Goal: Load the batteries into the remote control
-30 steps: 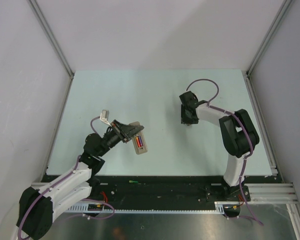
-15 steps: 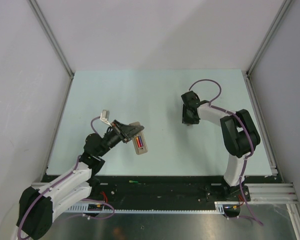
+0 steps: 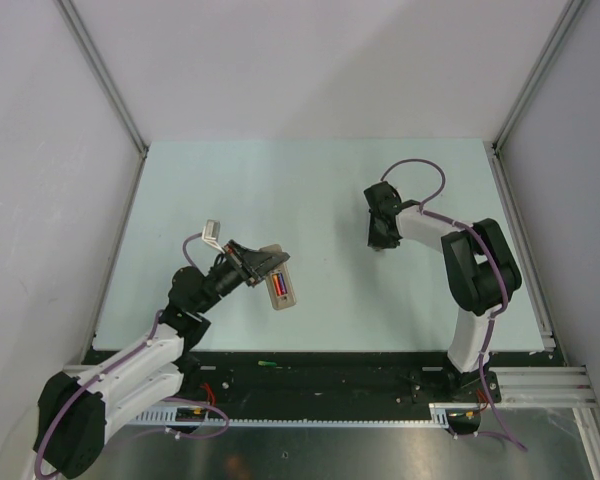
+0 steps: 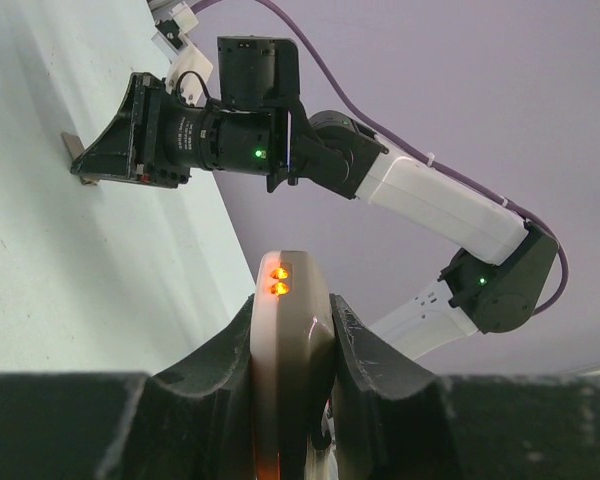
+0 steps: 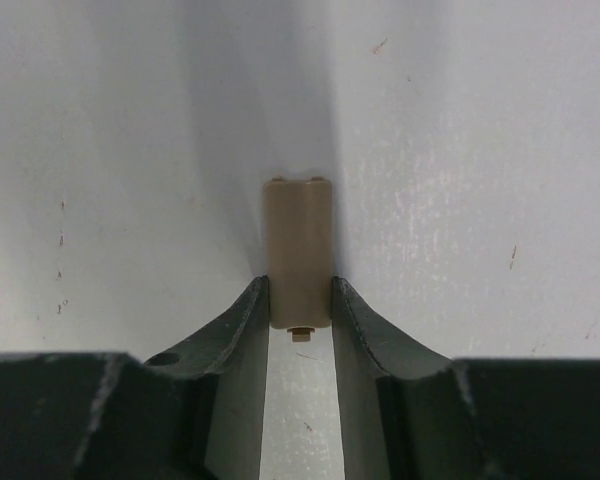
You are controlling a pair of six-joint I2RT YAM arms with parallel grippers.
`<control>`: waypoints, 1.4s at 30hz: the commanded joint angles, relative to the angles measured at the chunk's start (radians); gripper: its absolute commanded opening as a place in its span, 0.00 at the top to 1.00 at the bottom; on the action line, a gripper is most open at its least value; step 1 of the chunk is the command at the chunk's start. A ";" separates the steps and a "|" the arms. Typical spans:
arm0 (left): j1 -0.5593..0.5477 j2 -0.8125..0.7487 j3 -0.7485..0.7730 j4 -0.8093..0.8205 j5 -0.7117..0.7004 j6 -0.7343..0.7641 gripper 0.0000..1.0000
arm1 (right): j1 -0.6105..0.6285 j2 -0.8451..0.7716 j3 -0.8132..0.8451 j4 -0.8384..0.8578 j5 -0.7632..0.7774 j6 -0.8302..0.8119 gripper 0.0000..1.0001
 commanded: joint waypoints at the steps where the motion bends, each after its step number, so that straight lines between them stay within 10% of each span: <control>1: -0.005 -0.004 0.042 0.033 0.013 0.020 1.00 | 0.009 -0.001 -0.034 -0.084 0.003 0.017 0.97; 21: 0.004 0.157 0.175 0.027 -0.009 0.066 1.00 | 0.427 -0.724 0.018 -0.375 -0.060 -0.031 1.00; 31: -0.006 0.235 0.236 0.018 -0.050 0.089 1.00 | 0.726 -0.661 0.226 -0.556 0.007 0.061 1.00; 42: -0.057 0.249 0.230 0.019 -0.104 0.134 1.00 | 0.751 -0.464 0.349 -0.549 0.006 0.062 1.00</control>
